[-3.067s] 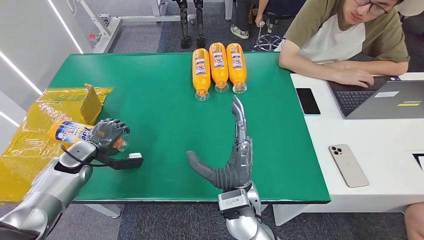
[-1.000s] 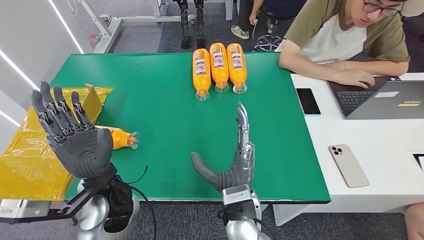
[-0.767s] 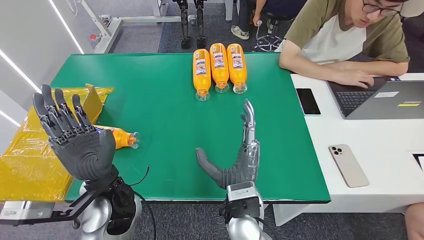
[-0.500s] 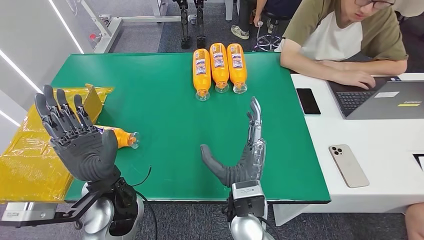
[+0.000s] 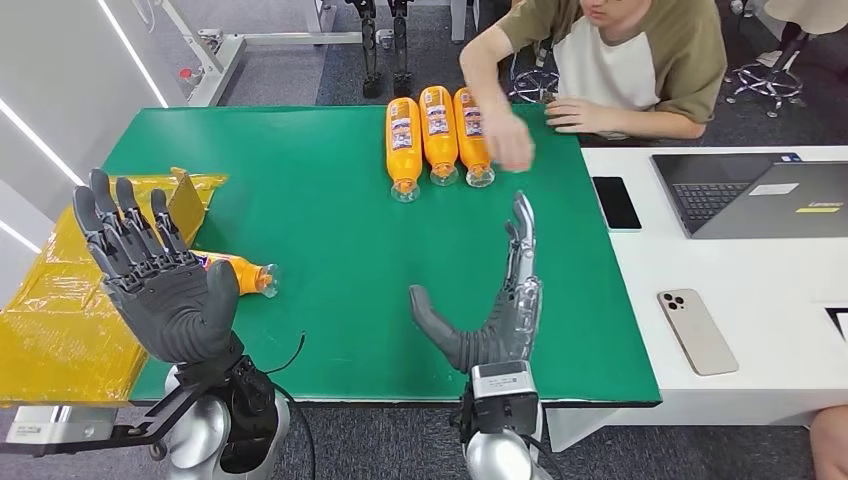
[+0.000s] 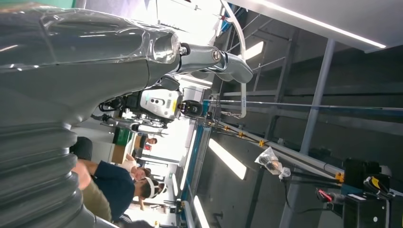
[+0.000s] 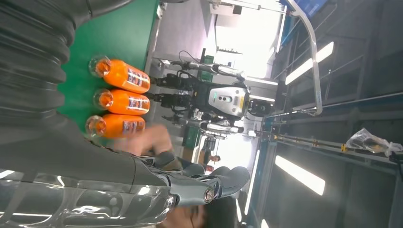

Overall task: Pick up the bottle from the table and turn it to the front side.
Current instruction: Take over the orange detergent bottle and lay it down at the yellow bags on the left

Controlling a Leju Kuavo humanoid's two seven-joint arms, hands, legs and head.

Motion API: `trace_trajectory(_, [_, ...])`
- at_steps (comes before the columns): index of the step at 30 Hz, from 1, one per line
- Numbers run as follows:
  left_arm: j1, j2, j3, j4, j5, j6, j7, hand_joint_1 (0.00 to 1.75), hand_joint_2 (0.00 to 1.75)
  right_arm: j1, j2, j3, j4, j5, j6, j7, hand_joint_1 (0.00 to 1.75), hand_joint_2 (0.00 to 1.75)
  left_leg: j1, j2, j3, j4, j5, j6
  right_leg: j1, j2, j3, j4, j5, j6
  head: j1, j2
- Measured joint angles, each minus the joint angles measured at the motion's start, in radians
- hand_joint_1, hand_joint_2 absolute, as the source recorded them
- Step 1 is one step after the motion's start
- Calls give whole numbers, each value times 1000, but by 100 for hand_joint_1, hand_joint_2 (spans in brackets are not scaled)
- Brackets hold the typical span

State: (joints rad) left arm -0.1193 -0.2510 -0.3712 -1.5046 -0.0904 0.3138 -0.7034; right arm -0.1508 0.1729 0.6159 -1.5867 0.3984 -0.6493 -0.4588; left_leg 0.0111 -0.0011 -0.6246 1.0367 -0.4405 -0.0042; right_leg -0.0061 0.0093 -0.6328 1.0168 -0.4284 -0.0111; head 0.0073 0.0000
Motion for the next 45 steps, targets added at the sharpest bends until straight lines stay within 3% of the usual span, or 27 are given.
trace_trajectory(45, [0, -6, 0, 0, -18, -21, 3, 0, 175, 6, 18, -42, -9, 20, 50, 15, 0, 175, 0, 0, 0, 0, 0, 0, 0, 0, 0, 0, 0, 0, 0, 0])
